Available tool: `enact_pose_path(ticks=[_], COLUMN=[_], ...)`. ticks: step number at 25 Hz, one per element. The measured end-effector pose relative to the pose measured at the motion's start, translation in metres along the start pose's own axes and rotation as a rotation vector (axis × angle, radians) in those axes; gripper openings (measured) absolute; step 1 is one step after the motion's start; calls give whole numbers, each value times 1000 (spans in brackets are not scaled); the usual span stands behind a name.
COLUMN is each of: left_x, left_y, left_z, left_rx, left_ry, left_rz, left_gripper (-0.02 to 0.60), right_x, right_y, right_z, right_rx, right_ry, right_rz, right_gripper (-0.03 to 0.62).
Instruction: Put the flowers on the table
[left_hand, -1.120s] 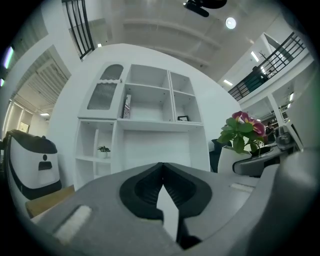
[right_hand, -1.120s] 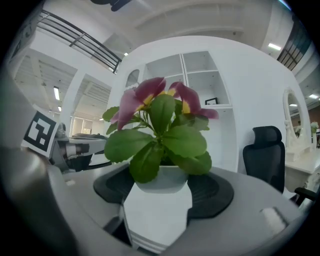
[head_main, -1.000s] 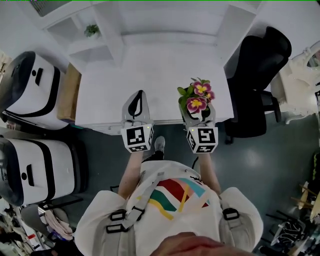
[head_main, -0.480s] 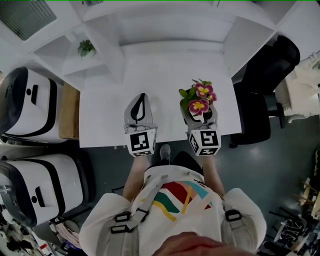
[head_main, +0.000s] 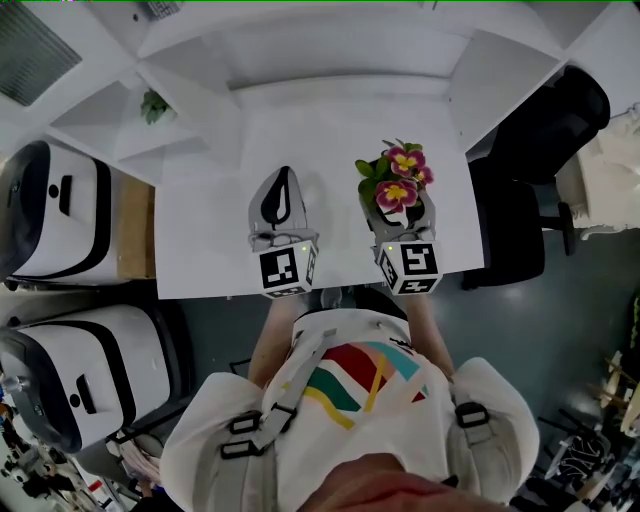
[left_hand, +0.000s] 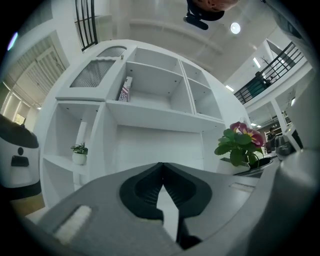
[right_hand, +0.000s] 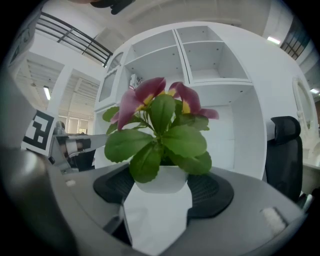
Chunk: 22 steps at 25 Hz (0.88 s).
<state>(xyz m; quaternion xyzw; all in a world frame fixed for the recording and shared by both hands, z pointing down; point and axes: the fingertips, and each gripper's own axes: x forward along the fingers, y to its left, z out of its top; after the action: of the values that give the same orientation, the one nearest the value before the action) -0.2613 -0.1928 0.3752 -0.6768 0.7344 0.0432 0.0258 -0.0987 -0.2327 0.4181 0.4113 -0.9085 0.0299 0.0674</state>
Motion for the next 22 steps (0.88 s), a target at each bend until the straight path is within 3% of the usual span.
enact_pose_path(ticks=[22], left_x=[54], left_y=[-34], left_z=[-15], left_rx=[8], left_ry=[35], left_rz=[-24], left_gripper=[2], right_x=[29], right_y=[-38], right_z=[-10], right_rx=[7], right_ry=[41], right_rz=[40], right_gripper=[322])
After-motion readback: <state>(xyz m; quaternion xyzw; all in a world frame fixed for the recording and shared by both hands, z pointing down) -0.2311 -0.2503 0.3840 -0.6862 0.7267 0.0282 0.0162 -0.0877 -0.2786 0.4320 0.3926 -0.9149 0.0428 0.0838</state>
